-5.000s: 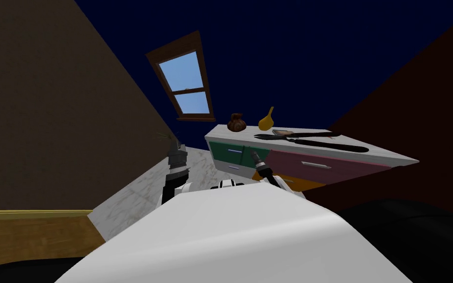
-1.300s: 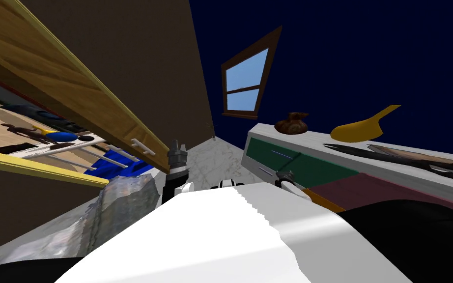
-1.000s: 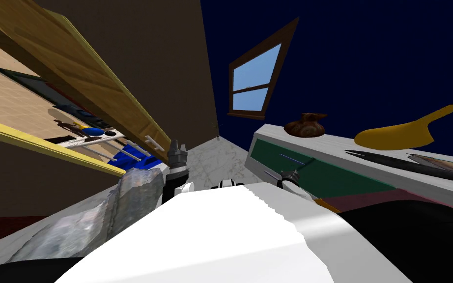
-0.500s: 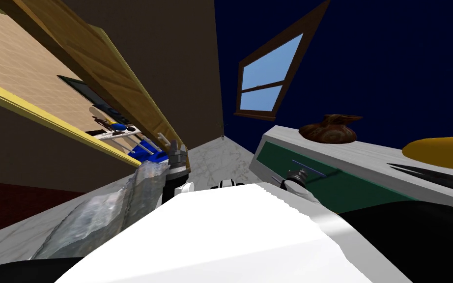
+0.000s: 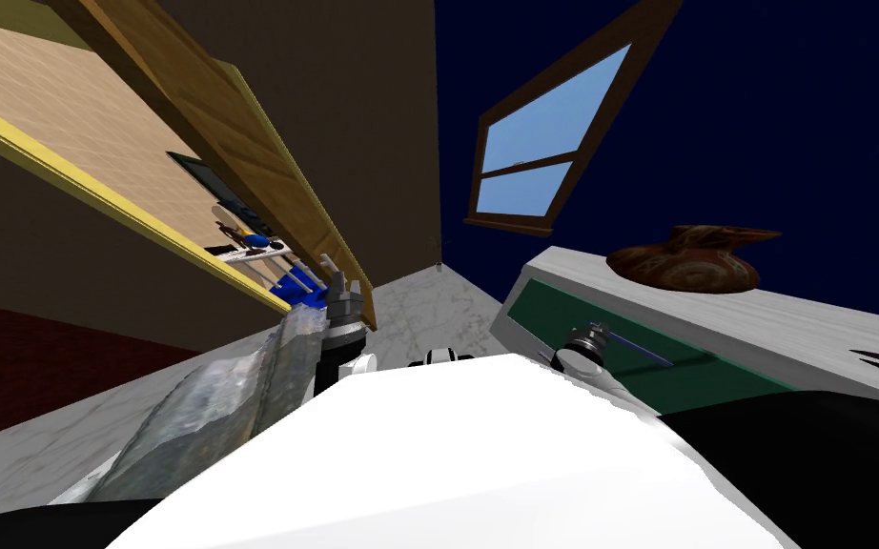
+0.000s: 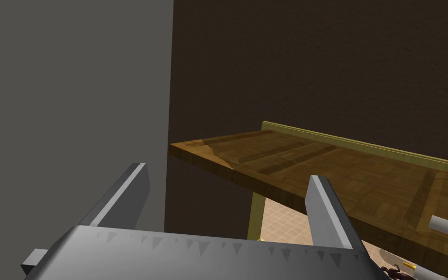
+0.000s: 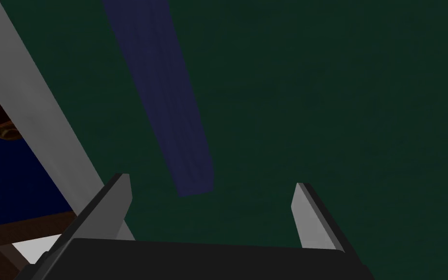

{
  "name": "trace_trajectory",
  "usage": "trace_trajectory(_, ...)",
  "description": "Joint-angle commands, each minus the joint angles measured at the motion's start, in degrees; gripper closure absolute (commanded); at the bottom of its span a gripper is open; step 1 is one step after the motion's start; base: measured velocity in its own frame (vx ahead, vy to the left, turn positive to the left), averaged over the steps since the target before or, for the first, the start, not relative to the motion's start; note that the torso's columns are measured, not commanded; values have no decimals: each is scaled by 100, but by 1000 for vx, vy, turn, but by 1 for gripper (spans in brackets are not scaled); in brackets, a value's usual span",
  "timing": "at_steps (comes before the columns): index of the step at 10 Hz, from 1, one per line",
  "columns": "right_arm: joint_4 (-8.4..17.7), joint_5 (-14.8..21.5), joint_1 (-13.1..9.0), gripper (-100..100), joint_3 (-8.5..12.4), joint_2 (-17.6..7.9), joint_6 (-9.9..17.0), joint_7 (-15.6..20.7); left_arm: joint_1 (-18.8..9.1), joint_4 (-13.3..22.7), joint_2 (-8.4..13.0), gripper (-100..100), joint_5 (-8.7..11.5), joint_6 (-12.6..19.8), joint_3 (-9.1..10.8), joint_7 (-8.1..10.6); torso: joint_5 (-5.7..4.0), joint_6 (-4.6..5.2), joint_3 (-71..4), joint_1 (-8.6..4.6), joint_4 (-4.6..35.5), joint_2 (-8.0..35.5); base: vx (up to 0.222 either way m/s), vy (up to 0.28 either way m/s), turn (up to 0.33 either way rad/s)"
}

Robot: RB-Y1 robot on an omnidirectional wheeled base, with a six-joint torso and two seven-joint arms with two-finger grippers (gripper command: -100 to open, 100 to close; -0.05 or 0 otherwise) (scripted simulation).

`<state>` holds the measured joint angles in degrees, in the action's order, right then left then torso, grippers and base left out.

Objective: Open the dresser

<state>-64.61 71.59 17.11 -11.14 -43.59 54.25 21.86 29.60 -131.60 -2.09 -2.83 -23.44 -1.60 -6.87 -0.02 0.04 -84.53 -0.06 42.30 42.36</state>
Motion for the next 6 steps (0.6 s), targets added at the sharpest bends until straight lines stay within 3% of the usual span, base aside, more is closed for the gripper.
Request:
trace_trajectory(1, 0, -1, 0, 100, 0, 1, -2, -1, 0, 0, 0, 0, 0, 0, 0, 0, 0, -2, 2, 0, 1, 3, 0, 0, 0)
trace_trajectory(6, -133, -37, 49, 100, 11, -83, -52, 51, -1, 0, -2, 0, 0, 0, -2, 0, 5, -4, -1, 15, 1, -3, -64, 146, -31)
